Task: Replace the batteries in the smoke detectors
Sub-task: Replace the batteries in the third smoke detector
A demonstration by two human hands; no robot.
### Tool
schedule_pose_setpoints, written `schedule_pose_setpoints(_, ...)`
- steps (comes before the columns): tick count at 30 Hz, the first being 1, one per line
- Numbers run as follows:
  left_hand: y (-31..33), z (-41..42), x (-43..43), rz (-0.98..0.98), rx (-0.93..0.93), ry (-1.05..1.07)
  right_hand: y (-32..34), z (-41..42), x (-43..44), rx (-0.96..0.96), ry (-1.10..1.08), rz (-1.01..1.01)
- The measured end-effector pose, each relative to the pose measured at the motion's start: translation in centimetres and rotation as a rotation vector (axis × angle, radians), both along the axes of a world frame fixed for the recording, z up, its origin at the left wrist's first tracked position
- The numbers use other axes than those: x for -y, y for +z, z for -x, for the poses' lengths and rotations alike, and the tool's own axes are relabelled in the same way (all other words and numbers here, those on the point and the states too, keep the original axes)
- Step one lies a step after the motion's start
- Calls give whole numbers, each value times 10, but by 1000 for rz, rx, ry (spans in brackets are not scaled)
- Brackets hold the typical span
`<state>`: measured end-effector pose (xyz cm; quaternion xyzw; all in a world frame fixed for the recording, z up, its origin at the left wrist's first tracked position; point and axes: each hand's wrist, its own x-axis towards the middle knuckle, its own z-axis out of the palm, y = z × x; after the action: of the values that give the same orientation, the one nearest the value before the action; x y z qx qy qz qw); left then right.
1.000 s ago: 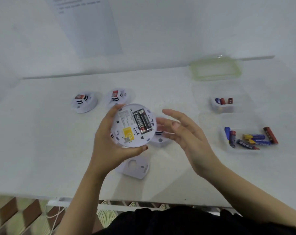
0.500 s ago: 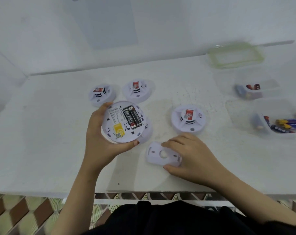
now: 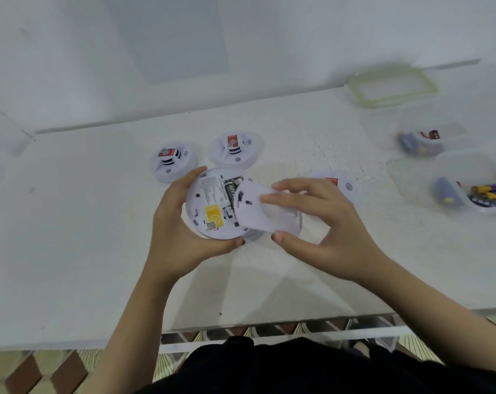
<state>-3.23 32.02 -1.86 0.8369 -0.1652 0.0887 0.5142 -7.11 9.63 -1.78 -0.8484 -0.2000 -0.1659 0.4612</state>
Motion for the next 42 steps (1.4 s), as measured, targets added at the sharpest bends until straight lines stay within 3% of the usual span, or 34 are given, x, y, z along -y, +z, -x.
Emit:
schedule_pose_setpoints(5, 5, -3, 6, -7, -10, -100, 12, -19, -5, 148, 56, 255)
schedule_pose_setpoints(14, 7, -17, 8, -17, 26, -168, 20, -33, -10, 141, 88, 310)
schedule_pose_setpoints(29, 4, -23, 10, -55, 40, -123, 19, -40, -12, 50, 24, 299)
schedule_pose_setpoints(37, 12, -23, 6, -29, -57, -240, 21, -40, -1, -151, 103, 222)
schedule_pose_setpoints(42, 15, -22, 9, 16, -95, -265, 21, -38, 1, -275, 186, 73)
